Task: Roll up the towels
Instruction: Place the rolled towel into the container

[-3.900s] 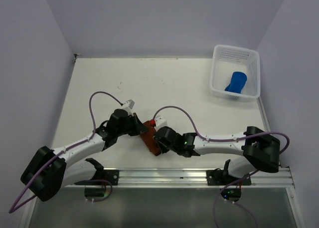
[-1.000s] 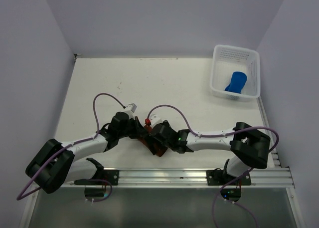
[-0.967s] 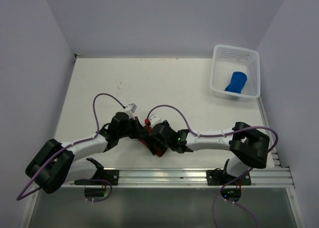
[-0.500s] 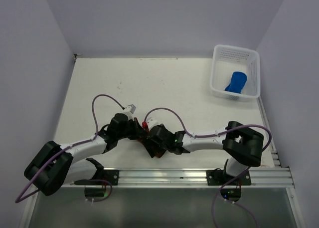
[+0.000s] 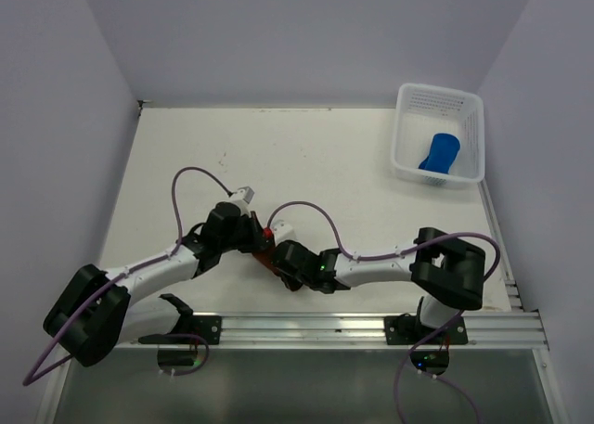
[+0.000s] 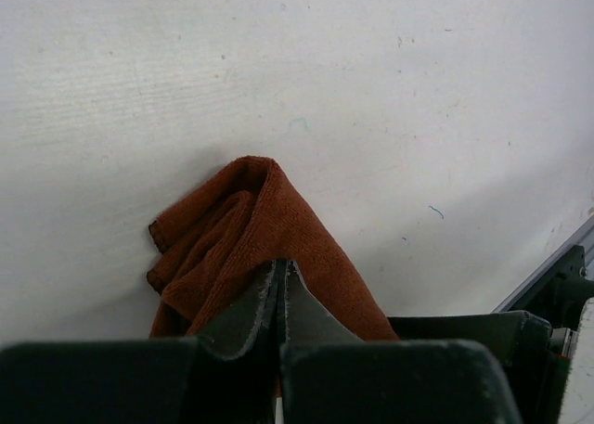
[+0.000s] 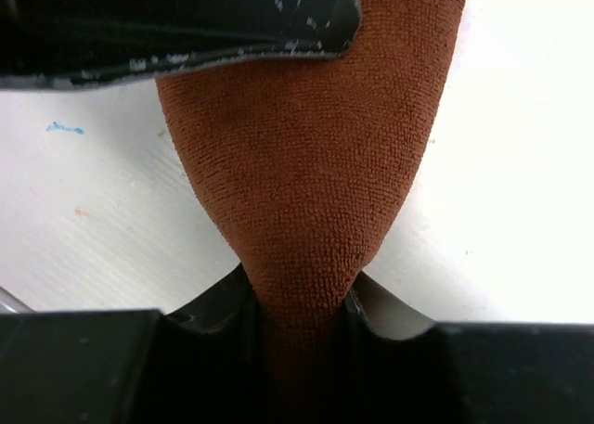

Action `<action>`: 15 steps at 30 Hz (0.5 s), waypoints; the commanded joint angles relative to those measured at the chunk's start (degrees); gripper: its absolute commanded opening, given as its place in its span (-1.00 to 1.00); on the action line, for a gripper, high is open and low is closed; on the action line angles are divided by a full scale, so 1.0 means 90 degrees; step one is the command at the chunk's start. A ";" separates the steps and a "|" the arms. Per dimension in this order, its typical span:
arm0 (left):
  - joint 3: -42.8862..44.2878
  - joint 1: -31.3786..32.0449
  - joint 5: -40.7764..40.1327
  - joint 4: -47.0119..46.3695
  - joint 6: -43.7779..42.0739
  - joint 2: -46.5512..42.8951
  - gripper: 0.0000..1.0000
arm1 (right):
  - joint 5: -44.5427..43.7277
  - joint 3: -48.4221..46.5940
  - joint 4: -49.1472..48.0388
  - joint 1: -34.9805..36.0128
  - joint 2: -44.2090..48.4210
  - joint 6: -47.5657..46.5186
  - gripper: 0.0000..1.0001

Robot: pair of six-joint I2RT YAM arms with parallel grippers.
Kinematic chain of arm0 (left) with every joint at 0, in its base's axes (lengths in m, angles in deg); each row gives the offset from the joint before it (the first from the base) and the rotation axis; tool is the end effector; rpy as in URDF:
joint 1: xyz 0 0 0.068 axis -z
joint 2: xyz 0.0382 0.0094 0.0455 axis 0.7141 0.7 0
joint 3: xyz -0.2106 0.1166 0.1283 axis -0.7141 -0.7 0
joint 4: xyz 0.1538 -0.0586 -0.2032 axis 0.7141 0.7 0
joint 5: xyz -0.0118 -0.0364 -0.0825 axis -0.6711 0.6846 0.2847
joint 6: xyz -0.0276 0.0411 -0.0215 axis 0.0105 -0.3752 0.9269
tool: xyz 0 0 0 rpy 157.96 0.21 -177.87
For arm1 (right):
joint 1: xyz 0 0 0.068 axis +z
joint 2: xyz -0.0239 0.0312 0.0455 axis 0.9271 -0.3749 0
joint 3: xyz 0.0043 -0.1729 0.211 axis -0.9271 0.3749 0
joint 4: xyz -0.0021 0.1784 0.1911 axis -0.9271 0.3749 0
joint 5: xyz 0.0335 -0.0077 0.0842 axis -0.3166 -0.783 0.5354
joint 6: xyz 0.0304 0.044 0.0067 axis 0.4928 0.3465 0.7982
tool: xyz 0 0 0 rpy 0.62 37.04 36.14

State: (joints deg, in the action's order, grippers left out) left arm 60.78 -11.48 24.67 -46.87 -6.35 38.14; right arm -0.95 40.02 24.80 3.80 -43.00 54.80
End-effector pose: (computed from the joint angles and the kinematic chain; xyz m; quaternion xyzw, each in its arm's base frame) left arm 0.1797 -0.1290 0.1611 -0.0352 0.8919 -0.3387 0.2978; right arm 0.1137 0.3061 0.1534 -0.2877 0.8821 0.1520 0.3406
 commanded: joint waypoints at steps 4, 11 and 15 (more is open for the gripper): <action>0.0934 -0.0476 -0.0951 0.1426 -0.0765 -0.0280 -1.00 | -0.0567 -0.0106 0.0642 -0.0056 -0.0224 0.0357 -1.00; 0.2173 -0.1013 -0.1626 0.2208 -0.1664 -0.0468 -1.00 | -0.0636 -0.0086 0.0915 -0.0631 0.0342 0.0036 -1.00; 0.2984 -0.1082 -0.2385 0.2384 -0.2289 -0.0145 -1.00 | -0.0450 -0.0348 0.1149 -0.1364 0.0907 -0.0472 -1.00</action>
State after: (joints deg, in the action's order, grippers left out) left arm 82.48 -20.75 10.12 -27.92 -19.94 35.52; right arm -3.70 39.06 31.51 -4.06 -40.03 54.41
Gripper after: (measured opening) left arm 0.005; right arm 0.285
